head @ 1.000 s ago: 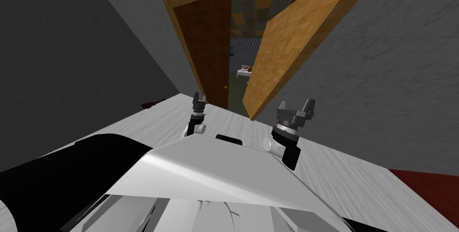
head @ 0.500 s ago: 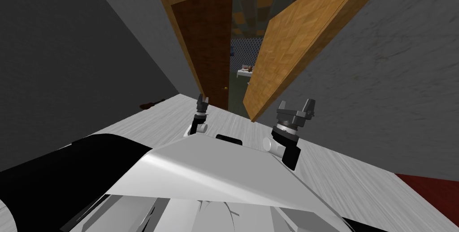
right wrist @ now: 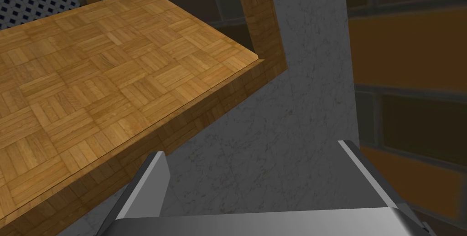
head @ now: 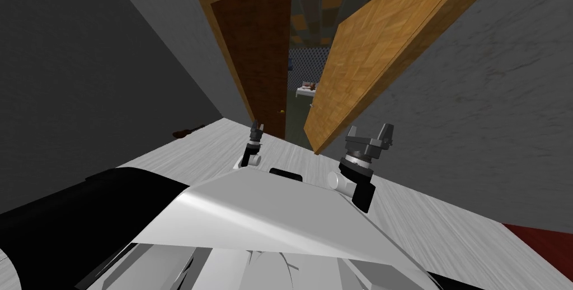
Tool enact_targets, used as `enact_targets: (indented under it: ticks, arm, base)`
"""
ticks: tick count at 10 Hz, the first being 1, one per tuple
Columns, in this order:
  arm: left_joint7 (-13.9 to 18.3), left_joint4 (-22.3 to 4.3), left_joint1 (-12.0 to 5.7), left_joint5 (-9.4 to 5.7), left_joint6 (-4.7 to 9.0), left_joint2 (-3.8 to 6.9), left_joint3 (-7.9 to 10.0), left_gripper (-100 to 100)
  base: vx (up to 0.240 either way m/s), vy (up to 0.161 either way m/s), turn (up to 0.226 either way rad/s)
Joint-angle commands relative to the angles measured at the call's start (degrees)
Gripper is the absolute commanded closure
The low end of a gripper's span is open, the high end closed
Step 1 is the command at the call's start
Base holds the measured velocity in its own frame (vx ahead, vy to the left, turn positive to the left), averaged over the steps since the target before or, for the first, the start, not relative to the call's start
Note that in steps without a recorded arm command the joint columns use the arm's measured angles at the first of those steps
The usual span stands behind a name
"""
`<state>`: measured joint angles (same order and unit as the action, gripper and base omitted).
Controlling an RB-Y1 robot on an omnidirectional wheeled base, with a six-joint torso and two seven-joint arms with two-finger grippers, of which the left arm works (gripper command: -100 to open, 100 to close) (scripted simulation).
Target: Push the door open
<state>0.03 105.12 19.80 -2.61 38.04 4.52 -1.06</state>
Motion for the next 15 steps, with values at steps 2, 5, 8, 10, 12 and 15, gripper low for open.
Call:
enact_targets:
  ticks: [2, 5, 8, 10, 12, 15]
  arm:
    - [0.29, -3.20, -1.37, 0.19, 0.59, 0.15, -0.29, -100]
    - [0.96, -8.15, -3.42, 0.50, 1.16, 0.48, -0.85, -100]
    - [1.66, -13.32, -5.56, 0.82, 1.76, 0.78, -1.42, -100]
    - [2.14, -16.51, -7.02, 1.03, 2.16, 0.96, -1.82, -100]
    - [2.38, -18.60, -7.75, 1.14, 2.37, 1.05, -2.01, -100]
    - [3.10, -23.61, -9.95, 1.47, 2.98, 1.28, -2.61, -100]
  base:
    - [0.062, 0.024, 0.002]
    - [0.092, 0.043, 0.004]
    - [0.104, 0.037, 0.005]
    - [0.098, 0.050, 0.004]
    - [0.076, 0.036, 0.001]
    - [0.075, 0.017, 0.005]
